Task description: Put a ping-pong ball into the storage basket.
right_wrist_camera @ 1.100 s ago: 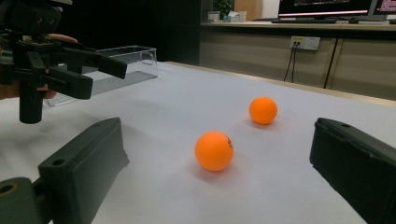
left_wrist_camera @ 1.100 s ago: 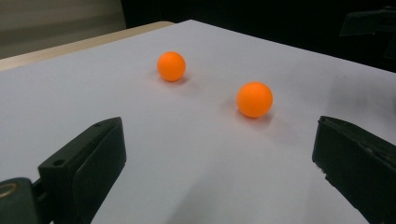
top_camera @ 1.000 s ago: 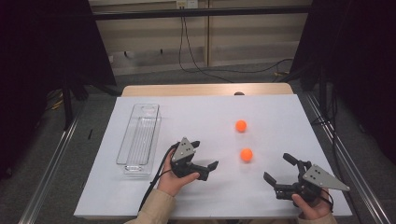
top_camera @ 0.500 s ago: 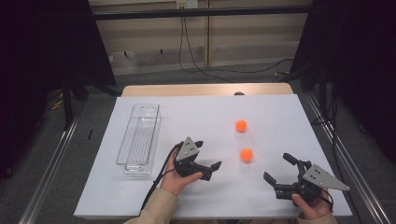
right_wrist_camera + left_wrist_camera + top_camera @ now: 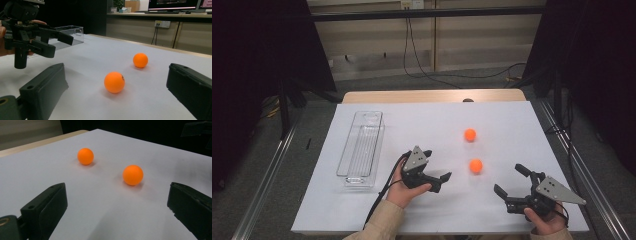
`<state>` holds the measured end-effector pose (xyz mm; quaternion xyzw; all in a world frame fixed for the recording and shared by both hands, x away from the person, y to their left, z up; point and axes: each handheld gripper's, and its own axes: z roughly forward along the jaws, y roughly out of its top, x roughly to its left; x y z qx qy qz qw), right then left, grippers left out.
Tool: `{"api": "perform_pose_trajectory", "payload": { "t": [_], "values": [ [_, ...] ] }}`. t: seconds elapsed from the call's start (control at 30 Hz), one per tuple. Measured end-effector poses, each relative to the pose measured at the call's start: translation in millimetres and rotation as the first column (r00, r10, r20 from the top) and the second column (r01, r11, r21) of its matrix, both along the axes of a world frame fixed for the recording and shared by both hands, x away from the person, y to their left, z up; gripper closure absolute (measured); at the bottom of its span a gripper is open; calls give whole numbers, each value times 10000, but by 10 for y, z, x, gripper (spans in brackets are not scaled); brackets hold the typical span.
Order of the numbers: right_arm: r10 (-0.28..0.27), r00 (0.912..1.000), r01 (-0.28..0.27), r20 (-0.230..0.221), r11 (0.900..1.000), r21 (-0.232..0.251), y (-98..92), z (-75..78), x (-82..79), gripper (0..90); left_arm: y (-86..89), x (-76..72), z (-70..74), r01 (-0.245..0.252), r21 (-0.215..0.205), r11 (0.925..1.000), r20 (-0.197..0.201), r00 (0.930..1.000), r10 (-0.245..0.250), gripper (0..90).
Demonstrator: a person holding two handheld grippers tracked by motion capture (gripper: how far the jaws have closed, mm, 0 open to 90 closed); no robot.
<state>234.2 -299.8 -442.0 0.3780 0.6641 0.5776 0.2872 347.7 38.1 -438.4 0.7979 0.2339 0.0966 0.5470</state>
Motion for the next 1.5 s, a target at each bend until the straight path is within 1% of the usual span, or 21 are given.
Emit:
{"api": "perform_pose_trajectory", "payload": {
  "t": [0.03, 0.13, 0.17, 0.27, 0.47, 0.5, 0.6, 0.73, 0.77, 0.83, 0.97, 1.1, 1.17, 1.2, 1.23, 1.4, 1.5],
  "values": [
    [2, 10000, -2, 9, 10000, -10, 0, 0, 0, 21, -5, 1, 3, -19, 83, 10000, 37, 10000, 19, 28],
    [-13, 10000, 13, 17, 10000, -5, -1, 1, -1, 21, -31, 3, -3, 9, 16, 10000, -22, 10000, -9, 28],
    [-10, 10000, 10, 21, 10000, 0, -1, 1, -1, 21, -38, 4, -2, -11, 74, 10000, -28, 10000, 11, 28],
    [-10, 10000, 10, 28, 10000, 13, 0, 1, -2, 22, -51, 12, -6, 69, 47, 10000, -56, 10000, -69, 30],
    [0, 10000, 0, 35, 10000, -15, 1, 1, -1, 23, -84, 13, -4, 14, 105, 9999, -117, 9999, -13, 31],
    [10, 10000, -10, 31, 10000, 0, 3, 1, -2, 23, -87, 13, -1, 84, 156, 9998, -118, 9999, -82, 31],
    [37, 10000, -37, 37, 10000, -30, 4, 1, -3, 23, -107, 10, -1, 98, 105, 9999, -115, 9999, -96, 31],
    [38, 10000, -38, 34, 10000, -38, 3, 2, -6, 23, -123, 13, -6, 64, 165, 9998, -134, 9999, -62, 31],
    [29, 10000, -29, 29, 10000, -10, 3, 3, -7, 23, -131, 18, -11, 161, 172, 9997, -147, 9998, -159, 32],
    [8, 10000, -8, 46, 10000, -22, 0, 2, -4, 23, -146, 17, -13, 112, 150, 9998, -199, 9997, -109, 31],
    [22, 10000, -22, 38, 10000, 6, 4, 3, -5, 23, -180, 22, 1, 188, 203, 9996, -190, 9997, -185, 33],
    [42, 10000, -42, 25, 10000, -3, 3, 2, -6, 23, -211, 29, 0, 211, 158, 9997, -223, 9995, -207, 33],
    [37, 10000, -37, 27, 10000, 2, 3, 2, -5, 23, -211, 39, 8, 153, 237, 9996, -215, 9997, -147, 33],
    [33, 10000, -33, 37, 10000, 2, 4, 1, -4, 23, -212, 46, 10, 117, 189, 9998, -184, 9998, -114, 33],
    [42, 10000, -42, 30, 10000, 0, 3, 1, -4, 23, -209, 50, 15, 118, 169, 9998, -242, 9996, -113, 33],
    [62, 10000, -62, 39, 10000, -29, 6, -1, -1, 23, -210, 69, 21, 33, 125, 9999, -290, 9996, -30, 33],
    [60, 10000, -60, 40, 10000, -29, 6, -1, -3, 24, -225, 77, 22, 101, 167, 9998, -305, 9995, -96, 33]
  ]
}}
